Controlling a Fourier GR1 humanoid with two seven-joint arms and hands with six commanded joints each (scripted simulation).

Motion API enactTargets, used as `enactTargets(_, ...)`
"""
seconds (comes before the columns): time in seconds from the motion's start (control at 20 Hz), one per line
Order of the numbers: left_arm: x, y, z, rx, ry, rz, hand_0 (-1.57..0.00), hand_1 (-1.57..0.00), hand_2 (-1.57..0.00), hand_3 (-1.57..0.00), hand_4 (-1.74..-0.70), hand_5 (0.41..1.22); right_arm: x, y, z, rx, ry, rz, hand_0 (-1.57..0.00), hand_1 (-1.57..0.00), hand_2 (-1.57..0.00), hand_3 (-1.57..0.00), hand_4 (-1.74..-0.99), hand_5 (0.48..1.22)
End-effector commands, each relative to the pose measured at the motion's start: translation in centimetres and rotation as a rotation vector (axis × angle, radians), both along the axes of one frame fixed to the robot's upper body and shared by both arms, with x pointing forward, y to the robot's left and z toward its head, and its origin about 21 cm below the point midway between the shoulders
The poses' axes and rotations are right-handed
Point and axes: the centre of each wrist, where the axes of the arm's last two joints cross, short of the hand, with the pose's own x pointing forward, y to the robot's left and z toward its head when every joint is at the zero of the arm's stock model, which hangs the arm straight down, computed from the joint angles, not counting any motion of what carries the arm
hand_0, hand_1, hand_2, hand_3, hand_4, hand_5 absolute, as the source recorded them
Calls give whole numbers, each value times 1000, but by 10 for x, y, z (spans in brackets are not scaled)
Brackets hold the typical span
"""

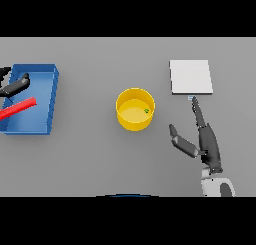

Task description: Pick up the red beaker and tilt it to pour out 1 green nut into yellow bowl. Pick up the yellow bowl and place it on the metallic measuring scale.

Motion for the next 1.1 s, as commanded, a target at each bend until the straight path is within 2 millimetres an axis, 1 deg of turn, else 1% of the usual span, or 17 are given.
enactTargets(0.0, 0, -4, -2, -8, -3, -10, -195, -158, -160, -151, -802, 679, -2, 0, -2, 2, 17, 5, 1, 1, 1, 1, -1188, 668)
enactTargets(0.1, 0, -4, -4, -25, -35, -15, -124, -100, -102, -96, -791, 674, -1, 0, -3, -11, 28, -2, 1, 1, 1, 1, -1193, 660)
enactTargets(0.2, 3, -1, 5, -31, -75, -5, -79, -64, -65, -61, -783, 674, 0, 2, -2, -48, 21, -5, 1, 1, 1, 1, -1195, 660)
enactTargets(0.25, 2, -3, 4, -45, -94, -16, -63, -51, -52, -49, -785, 674, -1, 3, -2, -77, 21, 1, 1, 1, 1, 1, -1203, 660)
enactTargets(0.3, 3, -3, 3, -46, -98, -16, -50, -41, -41, -39, -786, 671, -3, 4, -1, -88, 25, 11, 1, 1, 1, 1, -1198, 662)
enactTargets(0.35, 5, -3, 6, -44, -112, -22, -40, -32, -33, -31, -781, 674, 2, 5, -1, -89, 21, 43, 1, 1, 1, 1, -1175, 677)
enactTargets(0.4, 4, -4, 2, -55, -111, -18, -32, -26, -26, -24, -780, 679, 8, 9, 6, -102, 1, 88, 1, 1, 1, 1, -1162, 694)
enactTargets(0.5, 6, -5, 1, -59, -103, -19, -20, -16, -16, -15, -779, 693, 17, 6, 12, -186, -24, 158, 1, 1, 1, 1, -1202, 709)
enactTargets(0.55, 7, -7, -1, -60, -94, -15, -16, -13, -13, -12, -781, 700, 26, 5, 19, -231, -28, 192, 1, 1, 1, 1, -1221, 709)
enactTargets(0.6, 7, -8, -1, -62, -97, -15, -12, -10, -10, -9, -786, 704, 32, 6, 27, -269, -27, 231, 1, 1, 1, 1, -1234, 707)
enactTargets(0.65, 5, -8, -2, -63, -98, -20, -10, -8, -8, -7, -790, 707, 38, 7, 29, -325, -14, 254, 1, 1, 1, 1, -1255, 700)
enactTargets(0.75, 4, -9, -3, -65, -102, -26, -6, -5, -5, -4, -794, 710, 46, 12, 41, -472, -35, 316, 1, 1, 1, 1, -1278, 683)
enactTargets(0.9, 5, -9, -6, -59, -90, -21, -3, -2, -2, -2, -795, 708, 64, 18, 55, -692, -69, 411, 1, 1, 1, 1, -1278, 669)
enactTargets(0.95, 6, -8, -5, -54, -92, -23, -2, -1, -1, -1, -793, 712, 69, 20, 56, -758, -77, 451, 1, 1, 1, 1, -1276, 668)
enactTargets(1.05, 6, -8, -1, -53, -98, -37, -1, 0, 0, 0, -794, 719, 77, 30, 59, -841, -95, 522, 1, 1, 1, 1, -1270, 664)
